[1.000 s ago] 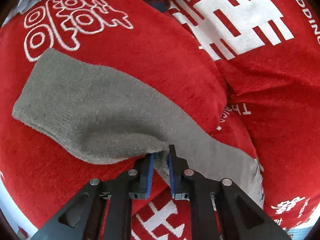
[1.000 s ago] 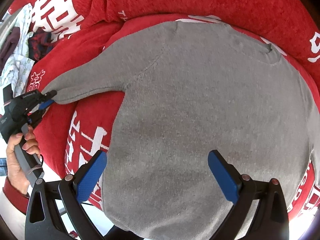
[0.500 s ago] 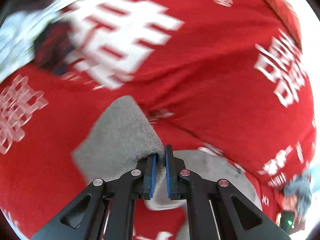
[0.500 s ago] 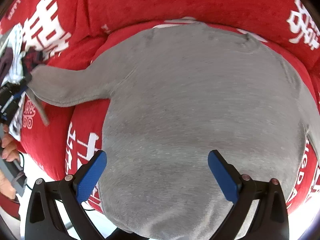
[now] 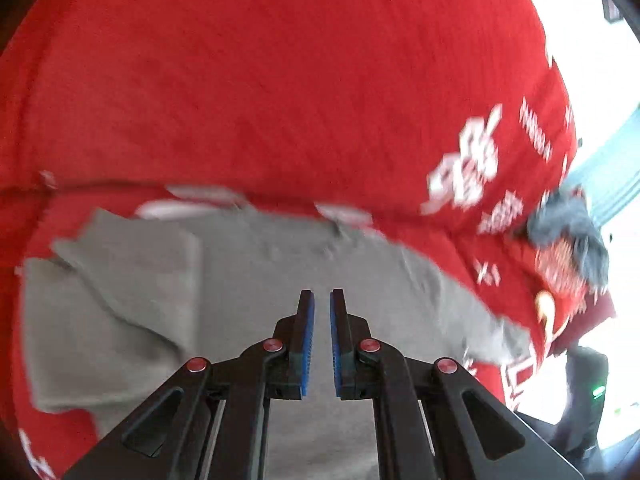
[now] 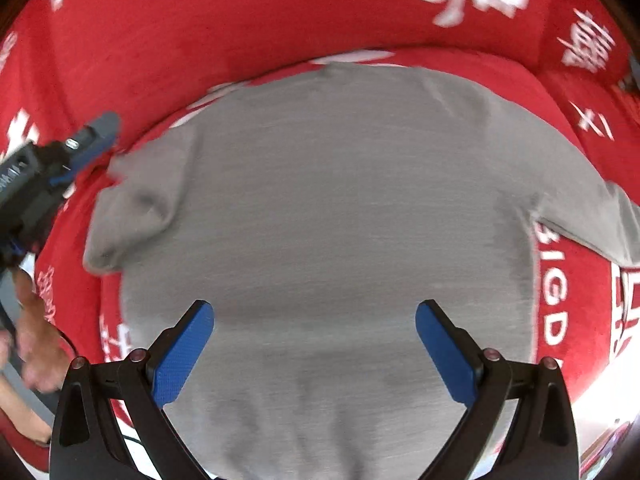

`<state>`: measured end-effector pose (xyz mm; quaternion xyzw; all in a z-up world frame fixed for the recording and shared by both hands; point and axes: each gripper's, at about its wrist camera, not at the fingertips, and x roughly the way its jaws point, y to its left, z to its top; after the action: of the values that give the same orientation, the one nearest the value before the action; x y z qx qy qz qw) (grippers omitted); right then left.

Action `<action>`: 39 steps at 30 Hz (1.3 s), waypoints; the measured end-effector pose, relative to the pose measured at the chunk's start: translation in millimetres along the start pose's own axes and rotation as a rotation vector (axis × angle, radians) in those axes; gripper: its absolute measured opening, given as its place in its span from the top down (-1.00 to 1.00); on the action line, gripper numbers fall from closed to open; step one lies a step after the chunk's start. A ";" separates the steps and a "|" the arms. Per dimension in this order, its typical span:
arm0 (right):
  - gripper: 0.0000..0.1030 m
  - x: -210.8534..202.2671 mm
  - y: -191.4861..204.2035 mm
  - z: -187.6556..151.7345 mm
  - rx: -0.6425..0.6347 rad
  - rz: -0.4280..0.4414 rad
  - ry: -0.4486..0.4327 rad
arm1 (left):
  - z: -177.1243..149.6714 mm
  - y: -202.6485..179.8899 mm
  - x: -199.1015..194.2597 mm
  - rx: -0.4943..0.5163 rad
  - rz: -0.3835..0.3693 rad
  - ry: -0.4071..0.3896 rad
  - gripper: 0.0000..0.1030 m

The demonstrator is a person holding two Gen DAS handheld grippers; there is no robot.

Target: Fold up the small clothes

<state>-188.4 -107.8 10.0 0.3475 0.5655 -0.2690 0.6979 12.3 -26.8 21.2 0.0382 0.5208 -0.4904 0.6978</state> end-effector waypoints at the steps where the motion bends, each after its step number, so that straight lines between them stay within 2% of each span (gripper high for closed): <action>1: -0.97 3.0 -12.1 0.8 0.013 -0.006 0.009 | -5.2 -4.1 9.9 0.011 0.011 0.025 0.81; 4: -0.97 9.9 -35.3 3.0 0.032 -0.019 0.026 | -21.5 -11.8 31.1 0.029 0.078 0.102 0.80; 6: -0.97 13.1 -46.1 6.5 0.035 -0.028 0.036 | -27.6 -7.4 29.5 0.022 0.147 0.125 0.80; 8: -0.97 13.5 -47.5 13.3 0.017 -0.026 0.032 | -32.3 3.5 15.9 0.000 0.209 0.118 0.80; 11: -0.97 10.0 -25.5 28.7 -0.071 -0.001 -0.004 | -39.3 31.1 -19.3 -0.038 0.339 0.079 0.79; 14: -0.97 8.2 21.8 50.5 -0.200 0.063 -0.049 | -46.3 62.8 -52.3 -0.089 0.444 0.056 0.79; 17: -0.97 16.5 90.0 73.1 -0.350 0.113 -0.091 | -55.6 95.4 -75.9 -0.151 0.507 0.049 0.79; 21: -0.96 52.6 189.8 90.9 -0.563 0.071 -0.115 | -67.8 130.9 -90.3 -0.239 0.541 0.064 0.79; 24: -0.96 82.9 238.2 97.2 -0.631 0.064 -0.105 | -74.6 150.1 -94.5 -0.271 0.563 0.072 0.74; 25: -0.96 97.3 254.1 98.3 -0.652 0.047 -0.101 | -76.2 154.7 -94.8 -0.282 0.570 0.077 0.09; 26: -0.96 105.1 264.1 96.1 -0.665 0.032 -0.098 | -78.1 159.9 -96.7 -0.301 0.603 0.080 -0.75; 27: -0.96 113.0 272.3 94.6 -0.677 0.015 -0.095 | -78.5 161.7 -98.6 -0.308 0.624 0.073 -0.90; 28: -0.93 125.1 280.0 93.9 -0.687 -0.008 -0.089 | -79.0 163.5 -102.0 -0.309 0.633 0.051 -0.90; 30: -0.84 143.2 284.8 93.3 -0.688 -0.046 -0.066 | -78.4 169.4 -99.8 -0.312 0.616 0.062 -0.90; 31: -0.69 148.6 284.3 93.9 -0.683 -0.075 -0.061 | -79.3 172.0 -99.1 -0.316 0.611 0.068 -0.90; 32: -0.55 147.9 281.3 95.5 -0.661 -0.068 -0.080 | -80.7 174.0 -98.4 -0.319 0.601 0.075 -0.90; 33: -0.28 142.8 277.9 97.8 -0.636 -0.055 -0.102 | -79.5 175.0 -98.0 -0.320 0.591 0.082 -0.90; 34: 0.67 136.3 273.4 101.5 -0.610 -0.017 -0.107 | -79.9 175.1 -98.5 -0.317 0.577 0.089 -0.90; 35: 0.79 128.7 266.0 105.9 -0.569 0.007 -0.112 | -79.4 175.3 -97.1 -0.314 0.561 0.097 -0.90; 39: 0.79 83.5 217.1 121.6 -0.400 0.129 -0.193 | -83.7 165.9 -92.4 -0.243 0.529 0.144 -0.90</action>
<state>69.7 -69.2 -17.9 0.2102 0.5151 -0.1384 0.8194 76.9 165.6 -22.2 0.1234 0.5958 -0.2216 0.7620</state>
